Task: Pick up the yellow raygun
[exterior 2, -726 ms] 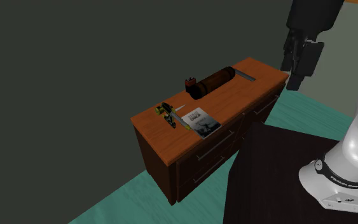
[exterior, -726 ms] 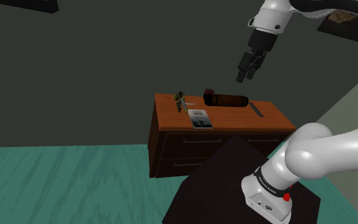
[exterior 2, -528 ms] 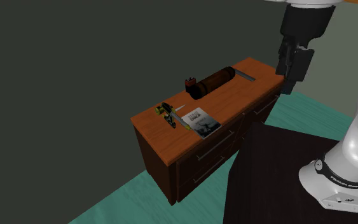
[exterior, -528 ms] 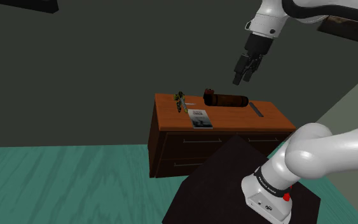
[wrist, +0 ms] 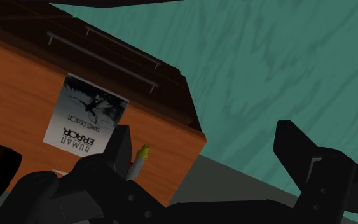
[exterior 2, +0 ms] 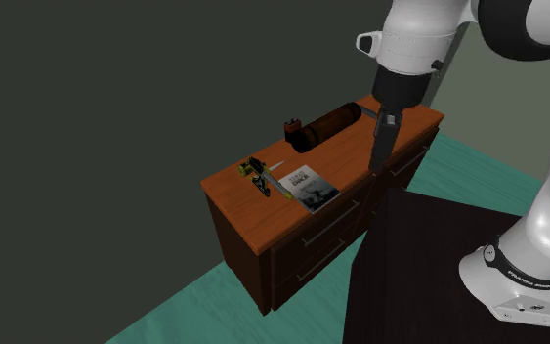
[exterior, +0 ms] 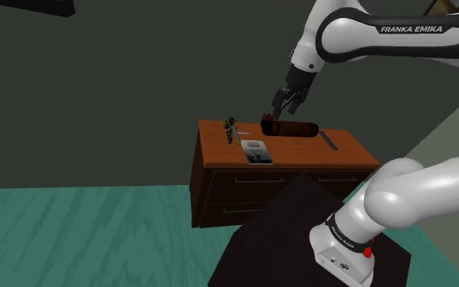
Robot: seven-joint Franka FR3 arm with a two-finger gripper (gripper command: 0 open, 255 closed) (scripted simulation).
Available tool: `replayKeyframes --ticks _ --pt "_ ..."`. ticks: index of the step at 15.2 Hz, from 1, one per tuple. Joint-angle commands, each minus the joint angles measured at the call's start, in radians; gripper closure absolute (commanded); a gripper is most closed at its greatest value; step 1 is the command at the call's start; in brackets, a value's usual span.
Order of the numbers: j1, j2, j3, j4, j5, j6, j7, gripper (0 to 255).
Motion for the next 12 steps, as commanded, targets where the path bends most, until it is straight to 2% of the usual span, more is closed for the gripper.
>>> replayKeyframes --ticks 1,6,12 --pt "-0.012 0.051 0.004 -0.013 -0.014 0.087 0.012 0" --pt "-0.041 0.2 0.017 -0.026 -0.052 0.292 0.058 0" --pt "-0.083 0.409 0.028 0.014 -0.127 0.512 0.137 0"
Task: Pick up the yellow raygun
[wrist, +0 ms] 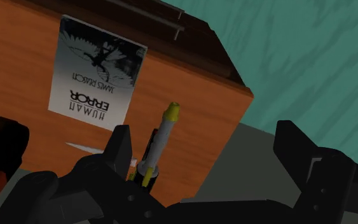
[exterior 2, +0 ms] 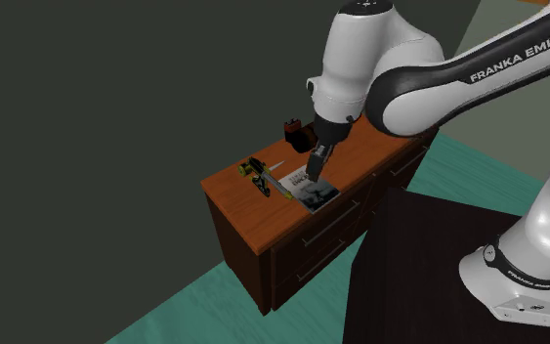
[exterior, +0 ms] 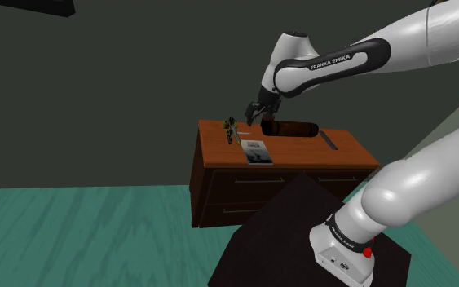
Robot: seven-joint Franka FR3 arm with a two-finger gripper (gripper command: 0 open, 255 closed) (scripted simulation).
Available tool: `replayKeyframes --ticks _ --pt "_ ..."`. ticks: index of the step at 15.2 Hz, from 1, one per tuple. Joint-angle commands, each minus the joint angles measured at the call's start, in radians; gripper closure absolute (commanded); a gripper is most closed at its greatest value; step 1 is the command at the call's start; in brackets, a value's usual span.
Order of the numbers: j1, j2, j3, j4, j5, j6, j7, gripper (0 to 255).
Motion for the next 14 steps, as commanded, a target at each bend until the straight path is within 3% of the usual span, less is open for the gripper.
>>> replayKeyframes --ticks 1,8,14 --pt "-0.014 0.078 0.002 0.025 -0.031 0.072 0.032 0" --pt "-0.044 0.338 -0.02 0.152 -0.173 0.258 0.169 0" --pt "-0.031 0.556 -0.081 0.314 -0.283 0.359 0.283 0"
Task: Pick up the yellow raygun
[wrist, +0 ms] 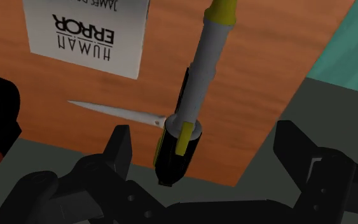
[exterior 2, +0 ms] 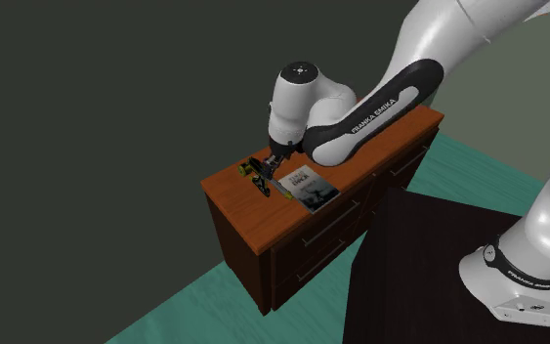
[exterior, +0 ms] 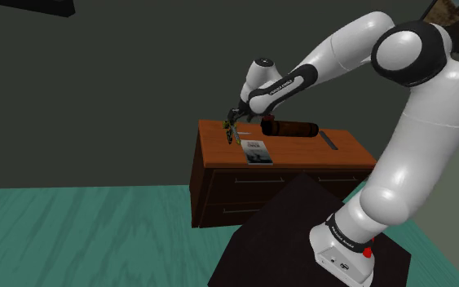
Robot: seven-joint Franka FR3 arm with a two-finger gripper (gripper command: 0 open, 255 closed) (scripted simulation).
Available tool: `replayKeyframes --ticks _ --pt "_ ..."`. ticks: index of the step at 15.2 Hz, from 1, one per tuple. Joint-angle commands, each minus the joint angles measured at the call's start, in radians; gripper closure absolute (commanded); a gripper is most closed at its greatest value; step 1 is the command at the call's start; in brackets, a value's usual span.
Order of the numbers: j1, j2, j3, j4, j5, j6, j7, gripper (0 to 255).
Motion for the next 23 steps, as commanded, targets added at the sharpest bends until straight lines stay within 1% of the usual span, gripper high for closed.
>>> replayKeyframes --ticks 1,5,13,15,16,23 --pt "0.008 0.072 -0.023 0.062 -0.029 0.026 0.035 0" --pt "0.02 0.215 -0.067 0.199 -0.063 0.065 0.085 0" --pt "0.036 0.305 -0.092 0.221 -0.084 0.134 0.12 0" --pt "0.036 0.305 -0.092 0.221 -0.084 0.134 0.12 0" --pt "0.035 0.304 -0.091 0.22 -0.084 0.134 0.119 255" --pt "0.035 0.304 -0.091 0.221 -0.084 0.133 0.119 255"
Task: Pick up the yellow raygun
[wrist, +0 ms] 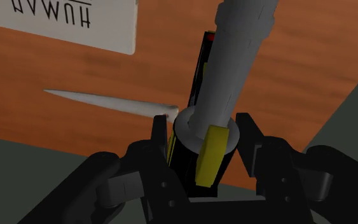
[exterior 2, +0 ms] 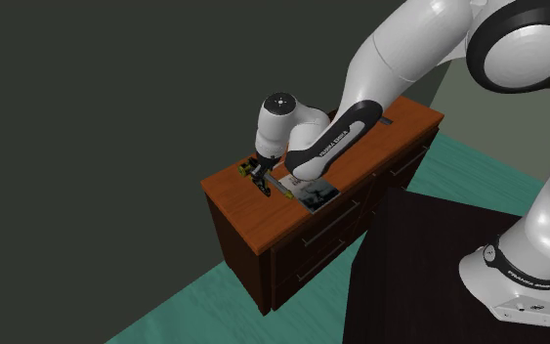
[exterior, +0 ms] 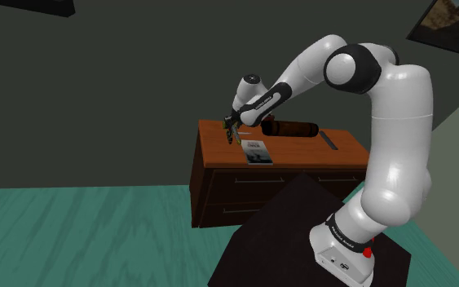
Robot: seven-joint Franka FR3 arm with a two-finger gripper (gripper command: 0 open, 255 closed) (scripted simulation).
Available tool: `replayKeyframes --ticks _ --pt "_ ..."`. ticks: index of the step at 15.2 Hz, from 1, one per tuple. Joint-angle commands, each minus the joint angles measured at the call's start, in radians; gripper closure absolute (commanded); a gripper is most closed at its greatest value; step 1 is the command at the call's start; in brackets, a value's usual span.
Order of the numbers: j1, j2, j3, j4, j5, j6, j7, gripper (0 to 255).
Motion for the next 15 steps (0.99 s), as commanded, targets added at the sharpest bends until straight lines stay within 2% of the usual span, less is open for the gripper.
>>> replayKeyframes --ticks 1,15 --pt "0.0 0.001 0.0 0.0 0.0 0.0 0.0 255" --pt "-0.024 -0.141 0.037 -0.023 0.039 -0.118 -0.058 255"
